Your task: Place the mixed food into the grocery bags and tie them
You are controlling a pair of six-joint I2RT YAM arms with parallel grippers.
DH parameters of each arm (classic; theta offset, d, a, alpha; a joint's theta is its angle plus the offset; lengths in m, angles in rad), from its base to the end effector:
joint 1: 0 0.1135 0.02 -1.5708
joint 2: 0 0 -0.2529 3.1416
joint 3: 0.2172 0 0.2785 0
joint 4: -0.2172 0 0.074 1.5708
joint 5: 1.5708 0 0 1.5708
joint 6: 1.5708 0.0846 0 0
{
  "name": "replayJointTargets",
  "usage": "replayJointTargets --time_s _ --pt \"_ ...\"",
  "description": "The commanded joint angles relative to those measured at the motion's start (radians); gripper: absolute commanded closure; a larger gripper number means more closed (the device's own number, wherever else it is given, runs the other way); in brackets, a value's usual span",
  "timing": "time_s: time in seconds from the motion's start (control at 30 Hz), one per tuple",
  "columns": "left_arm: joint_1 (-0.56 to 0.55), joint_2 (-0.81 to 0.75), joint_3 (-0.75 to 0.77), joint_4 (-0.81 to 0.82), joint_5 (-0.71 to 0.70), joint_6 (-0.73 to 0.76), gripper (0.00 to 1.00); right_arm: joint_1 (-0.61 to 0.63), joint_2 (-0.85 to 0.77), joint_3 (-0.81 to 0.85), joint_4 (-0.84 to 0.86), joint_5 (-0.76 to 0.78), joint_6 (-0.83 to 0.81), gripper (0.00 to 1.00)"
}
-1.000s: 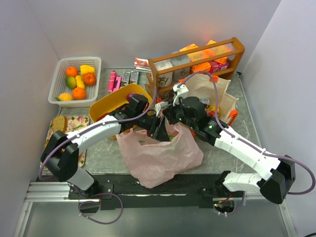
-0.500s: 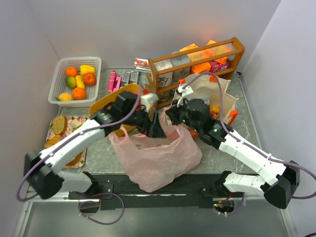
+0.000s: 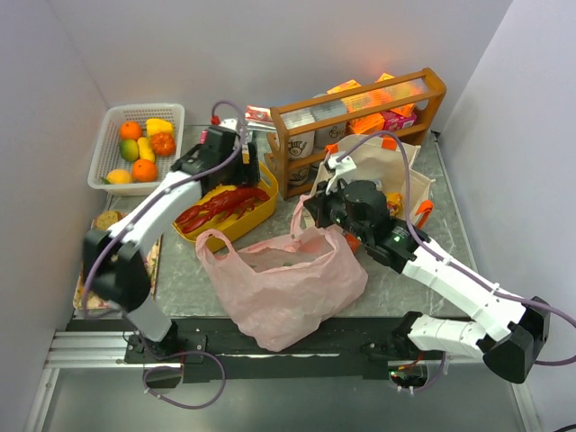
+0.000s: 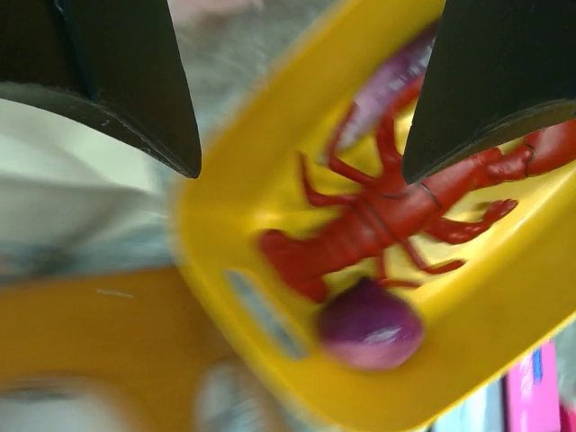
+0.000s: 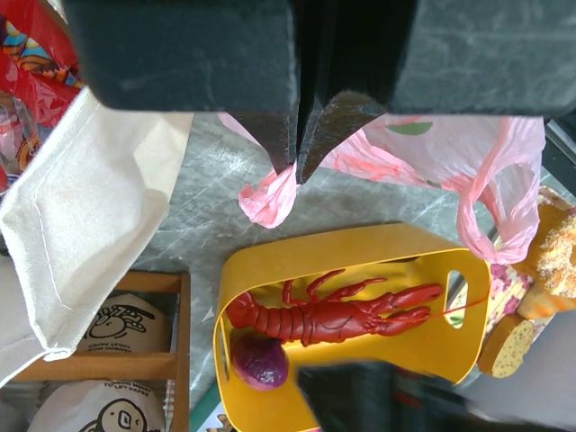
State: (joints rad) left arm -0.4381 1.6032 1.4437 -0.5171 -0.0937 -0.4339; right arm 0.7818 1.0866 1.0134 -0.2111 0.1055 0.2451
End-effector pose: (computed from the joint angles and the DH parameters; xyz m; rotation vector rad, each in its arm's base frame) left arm 0.3924 -0.1751 0.2833 -0.0462 2.2689 -0.3630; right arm 0.2402 0.2260 0.3329 -0.4307 1.8494 0.6114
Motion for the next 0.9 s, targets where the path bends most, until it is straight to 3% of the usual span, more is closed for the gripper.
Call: replayJointTargets --time_s 0.0,0.27,0.5,0.73,0.87 --pt "0.028 0.119 0.072 0.020 -0.111 0.024 0.04 -0.001 0.013 0.065 0.001 -0.010 0.000 1.00" --pt "0.064 0.296 0.141 0.124 -0.104 0.046 0.17 -0.001 0.055 0.111 -0.020 -0.024 -0.004 1.00" --pt "0.079 0.431 0.219 0.146 -0.067 0.044 0.19 -0.001 0.084 0.160 -0.070 -0.032 -0.006 1.00" --pt "0.081 0.463 0.205 0.209 -0.087 0.006 0.21 -0.001 0.111 0.189 -0.102 -0.024 -0.015 1.00" --pt "0.081 0.480 0.210 0.219 -0.112 -0.005 0.17 -0.003 0.122 0.198 -0.102 -0.029 -0.020 1.00"
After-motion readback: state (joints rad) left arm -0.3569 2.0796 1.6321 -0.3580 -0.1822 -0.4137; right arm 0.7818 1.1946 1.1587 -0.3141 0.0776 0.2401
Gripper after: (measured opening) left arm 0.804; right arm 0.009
